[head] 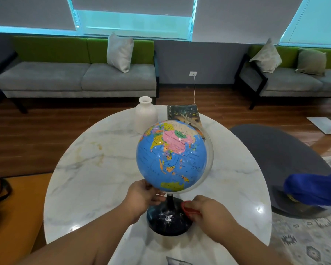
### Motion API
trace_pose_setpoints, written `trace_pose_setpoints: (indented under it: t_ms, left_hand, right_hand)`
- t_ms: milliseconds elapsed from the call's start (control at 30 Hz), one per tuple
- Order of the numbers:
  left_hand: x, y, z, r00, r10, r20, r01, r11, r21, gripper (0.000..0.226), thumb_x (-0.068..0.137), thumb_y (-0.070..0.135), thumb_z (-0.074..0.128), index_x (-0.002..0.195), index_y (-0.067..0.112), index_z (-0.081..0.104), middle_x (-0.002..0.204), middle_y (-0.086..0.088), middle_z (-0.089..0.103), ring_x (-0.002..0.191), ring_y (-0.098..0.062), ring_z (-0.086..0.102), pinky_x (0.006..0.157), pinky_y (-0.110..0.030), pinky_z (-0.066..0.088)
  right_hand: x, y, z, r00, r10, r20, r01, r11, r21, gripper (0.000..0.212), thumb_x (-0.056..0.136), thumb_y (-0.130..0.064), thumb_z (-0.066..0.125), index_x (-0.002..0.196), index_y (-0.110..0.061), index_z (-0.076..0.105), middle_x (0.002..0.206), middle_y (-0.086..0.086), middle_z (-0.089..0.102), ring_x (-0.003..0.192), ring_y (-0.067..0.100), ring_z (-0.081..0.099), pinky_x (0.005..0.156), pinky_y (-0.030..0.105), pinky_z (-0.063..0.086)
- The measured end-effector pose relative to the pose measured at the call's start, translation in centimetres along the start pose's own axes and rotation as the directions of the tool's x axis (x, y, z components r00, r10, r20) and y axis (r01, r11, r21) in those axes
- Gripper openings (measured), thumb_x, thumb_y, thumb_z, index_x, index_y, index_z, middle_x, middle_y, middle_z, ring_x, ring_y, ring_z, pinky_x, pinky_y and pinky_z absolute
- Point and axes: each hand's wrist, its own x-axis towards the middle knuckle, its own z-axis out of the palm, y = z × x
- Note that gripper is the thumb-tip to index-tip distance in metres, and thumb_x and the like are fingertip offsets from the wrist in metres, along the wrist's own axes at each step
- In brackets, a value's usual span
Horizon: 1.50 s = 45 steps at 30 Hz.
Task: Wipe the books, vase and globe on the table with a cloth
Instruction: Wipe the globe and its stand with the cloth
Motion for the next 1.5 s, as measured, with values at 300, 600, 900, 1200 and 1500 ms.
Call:
trace_pose_setpoints:
  t_ms: [300,600,900,1200,1500]
  left_hand:
    - [-0.3,0.0,0.4,0.999,-0.038,-0.001,0.038,0.999,-0.002,0.017,0.092,-0.005,0.05,0.107,-0.002,0.059,0.085,-0.02,0.072,0.066,-0.026,0.071,0.061,-0.029,0.057]
    - [0.2,0.0,0.2,1.0,-0.003,-0.028,0.003,1.0,-0.007,0.011,0.093,0.003,0.057,0.1,-0.005,0.059,0.082,-0.017,0.068,0.066,-0.023,0.071,0.064,-0.032,0.058]
    - [0.0,-0.1,0.6,0.999,-0.005,-0.041,0.004,1.0,-0.027,0.012,0.093,0.006,0.057,0.099,-0.004,0.06,0.085,-0.02,0.07,0.067,-0.026,0.071,0.06,-0.03,0.058]
    - [0.2,0.0,0.4,0.999,0.0,-0.038,0.0,1.0,-0.004,0.011,0.092,0.003,0.056,0.097,-0.006,0.06,0.085,-0.02,0.071,0.07,-0.03,0.072,0.062,-0.033,0.058]
    - [0.0,-0.2,0.0,0.999,-0.019,-0.029,0.018,0.999,-0.043,0.015,0.095,0.004,0.054,0.103,-0.008,0.058,0.083,-0.016,0.068,0.065,-0.024,0.072,0.055,-0.027,0.057]
  right_hand:
    - [-0.4,-0.6,0.8,0.997,-0.07,0.02,0.068,0.995,0.07,0.032,0.086,-0.03,0.051,0.113,-0.039,0.066,0.109,-0.015,0.059,0.088,0.004,0.057,0.076,0.013,0.045]
    - [0.2,-1.7,0.9,0.964,-0.091,-0.249,0.112,0.991,0.074,0.041,0.081,-0.023,0.049,0.117,-0.039,0.061,0.112,-0.016,0.062,0.099,0.013,0.056,0.081,0.024,0.047]
    - [0.7,-2.7,-0.3,0.953,-0.163,-0.257,0.167,0.986,-0.007,0.037,0.082,-0.032,0.038,0.107,-0.036,0.066,0.107,-0.014,0.065,0.093,0.02,0.058,0.075,0.032,0.052]
    - [1.1,-2.9,-0.2,0.961,-0.154,-0.228,0.145,0.988,-0.056,0.047,0.078,-0.042,0.027,0.103,-0.035,0.066,0.103,-0.013,0.066,0.09,0.021,0.058,0.071,0.034,0.052]
    - [0.4,-0.7,-0.6,1.0,-0.014,0.024,0.014,1.0,0.027,0.029,0.091,-0.018,0.053,0.112,-0.031,0.068,0.111,-0.011,0.06,0.09,0.009,0.059,0.071,0.014,0.045]
